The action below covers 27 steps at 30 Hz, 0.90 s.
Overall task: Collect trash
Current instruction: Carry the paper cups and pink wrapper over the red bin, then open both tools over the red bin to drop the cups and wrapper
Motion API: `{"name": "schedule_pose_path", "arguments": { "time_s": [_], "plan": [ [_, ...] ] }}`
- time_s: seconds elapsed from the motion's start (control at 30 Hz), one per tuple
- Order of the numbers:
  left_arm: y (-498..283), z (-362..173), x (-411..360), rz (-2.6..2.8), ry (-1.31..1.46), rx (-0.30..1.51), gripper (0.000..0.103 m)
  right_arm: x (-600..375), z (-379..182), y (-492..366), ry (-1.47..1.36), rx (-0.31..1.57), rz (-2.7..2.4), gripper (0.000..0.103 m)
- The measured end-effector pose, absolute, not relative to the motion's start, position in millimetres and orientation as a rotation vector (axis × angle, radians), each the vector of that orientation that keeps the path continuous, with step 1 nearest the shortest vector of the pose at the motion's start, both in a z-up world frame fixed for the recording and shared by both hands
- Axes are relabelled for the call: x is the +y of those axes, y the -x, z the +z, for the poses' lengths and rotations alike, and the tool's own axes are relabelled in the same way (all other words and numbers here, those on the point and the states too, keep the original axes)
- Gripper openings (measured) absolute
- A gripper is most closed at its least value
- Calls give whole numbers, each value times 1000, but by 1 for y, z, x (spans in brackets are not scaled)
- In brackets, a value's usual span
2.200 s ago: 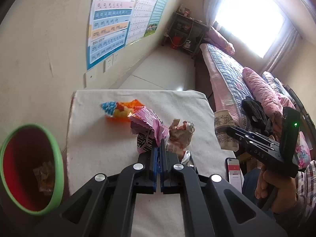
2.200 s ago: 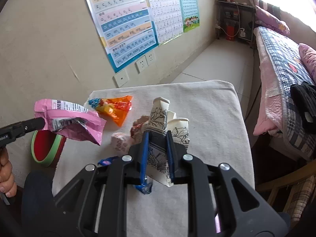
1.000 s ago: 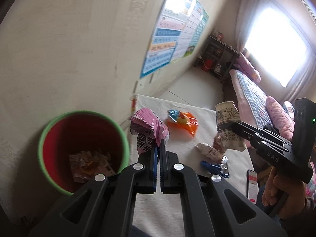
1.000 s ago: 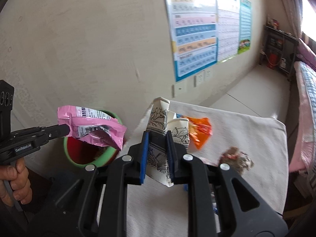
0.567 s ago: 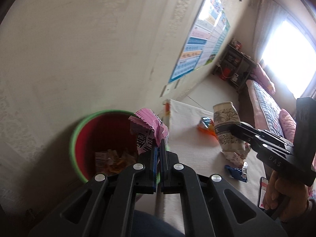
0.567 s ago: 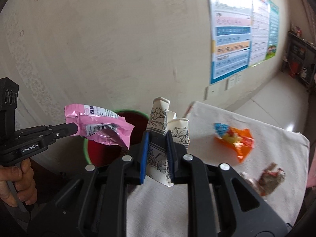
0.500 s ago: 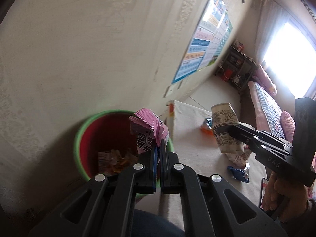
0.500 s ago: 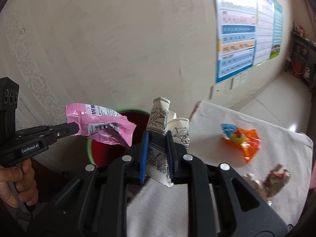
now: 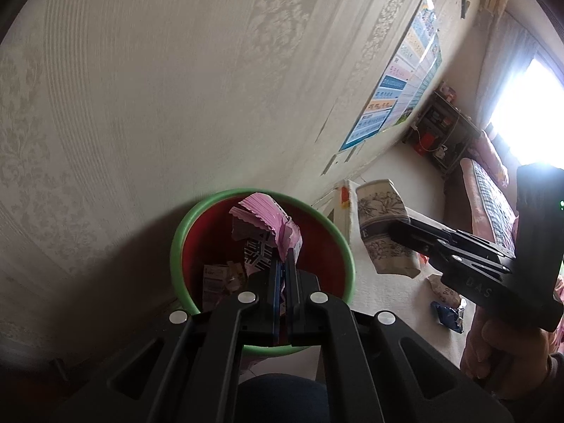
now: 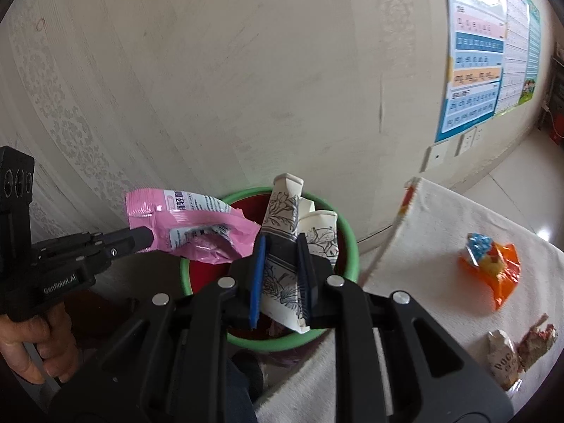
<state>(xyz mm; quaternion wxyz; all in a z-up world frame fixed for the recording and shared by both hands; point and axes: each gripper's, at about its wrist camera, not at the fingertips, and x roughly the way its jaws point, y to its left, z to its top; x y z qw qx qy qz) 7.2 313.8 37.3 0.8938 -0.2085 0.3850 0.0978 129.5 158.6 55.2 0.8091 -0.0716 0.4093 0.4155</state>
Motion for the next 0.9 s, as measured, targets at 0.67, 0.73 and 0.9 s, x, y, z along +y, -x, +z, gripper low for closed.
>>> {"name": "schedule_pose_path", "arguments": {
  "time_s": [0.67, 0.73, 0.9],
  "plan": [
    [-21, 15, 333, 202, 476, 812, 30, 203, 16, -144, 224, 954, 910, 33],
    [-18, 18, 333, 208, 472, 790, 53, 202, 17, -142, 225, 942, 911, 46],
    [-12, 24, 335, 226, 484, 765, 77, 194, 17, -140, 214, 935, 901, 62]
  ]
}}
